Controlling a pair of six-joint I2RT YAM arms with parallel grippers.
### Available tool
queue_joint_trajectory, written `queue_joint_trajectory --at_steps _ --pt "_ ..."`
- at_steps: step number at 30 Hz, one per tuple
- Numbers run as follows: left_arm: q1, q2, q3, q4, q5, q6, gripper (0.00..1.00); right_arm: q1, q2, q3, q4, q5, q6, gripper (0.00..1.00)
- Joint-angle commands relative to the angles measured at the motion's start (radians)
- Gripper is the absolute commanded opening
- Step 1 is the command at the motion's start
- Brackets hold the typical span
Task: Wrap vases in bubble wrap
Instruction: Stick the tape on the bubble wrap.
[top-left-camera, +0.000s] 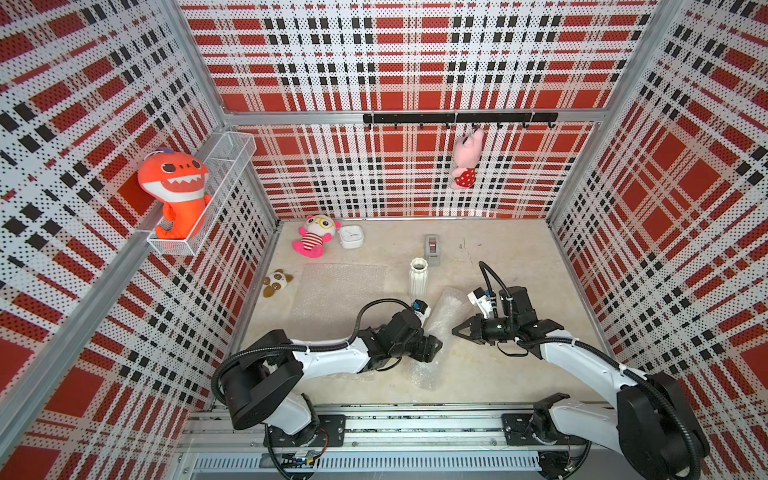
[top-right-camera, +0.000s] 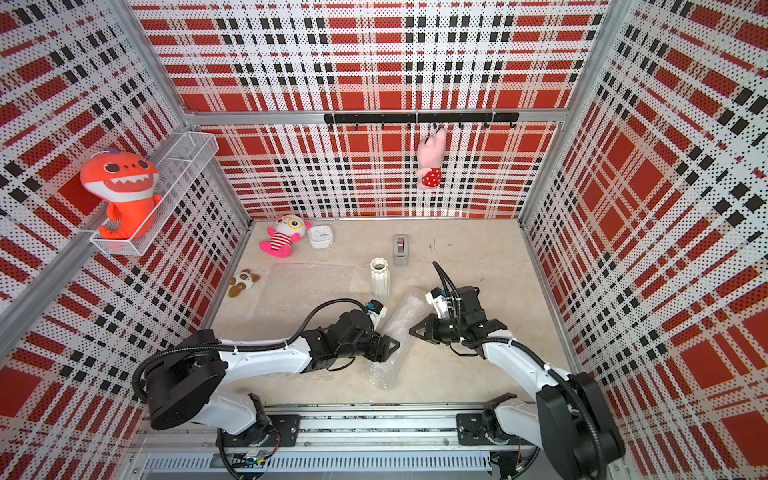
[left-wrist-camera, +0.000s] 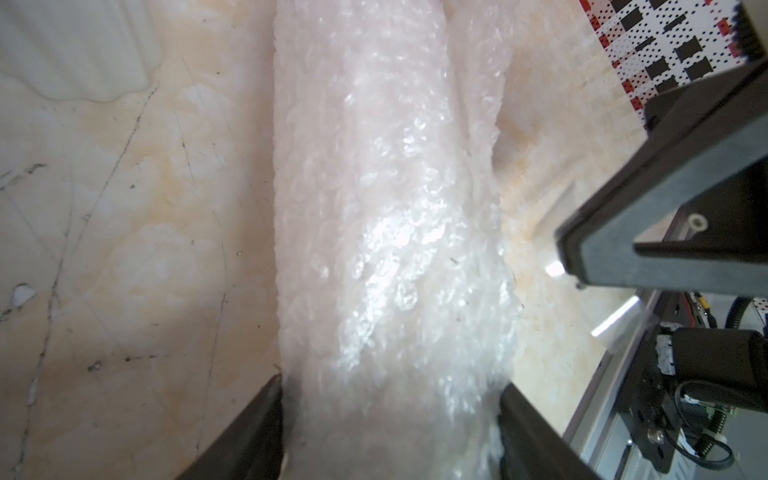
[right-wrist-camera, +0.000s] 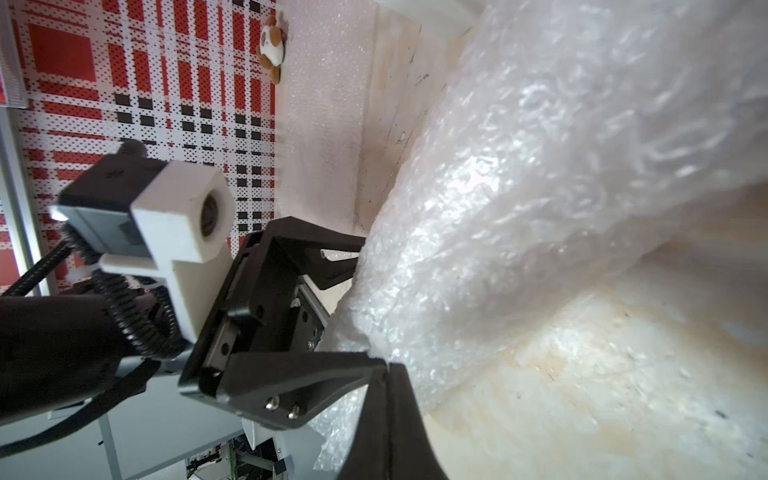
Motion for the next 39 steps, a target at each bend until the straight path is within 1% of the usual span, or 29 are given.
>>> queue_joint_trajectory --at_steps 1,6,11,19,22,31,39 --pt "-0.017 0.026 -0.011 -0.067 0.026 0.022 0.67 0.006 0.035 0.008 0.047 0.008 -0.027 0.0" --pt "-0.021 0.028 -0.012 -0.066 0.022 0.02 0.67 0.015 0.067 0.016 0.088 -0.015 -0.021 0.0" --pt "-0.023 0.031 -0.014 -0.067 0.02 0.018 0.67 0.02 0.06 0.021 0.092 -0.035 -0.024 0.0" --pt "-0.022 0.038 -0.013 -0.07 0.021 0.018 0.67 0.024 -0.06 0.031 0.048 -0.067 -0.022 0.0" --pt "-0.021 0.043 -0.011 -0.067 0.025 0.019 0.67 0.024 -0.075 0.031 0.064 -0.071 -0.009 0.0" --pt "-0.023 0.046 -0.004 -0.072 0.027 0.022 0.66 0.036 0.067 0.038 0.123 -0.068 -0.023 0.0" --pt "-0.021 0.044 -0.007 -0.077 0.025 0.023 0.66 0.037 0.151 0.066 0.079 -0.023 -0.083 0.0"
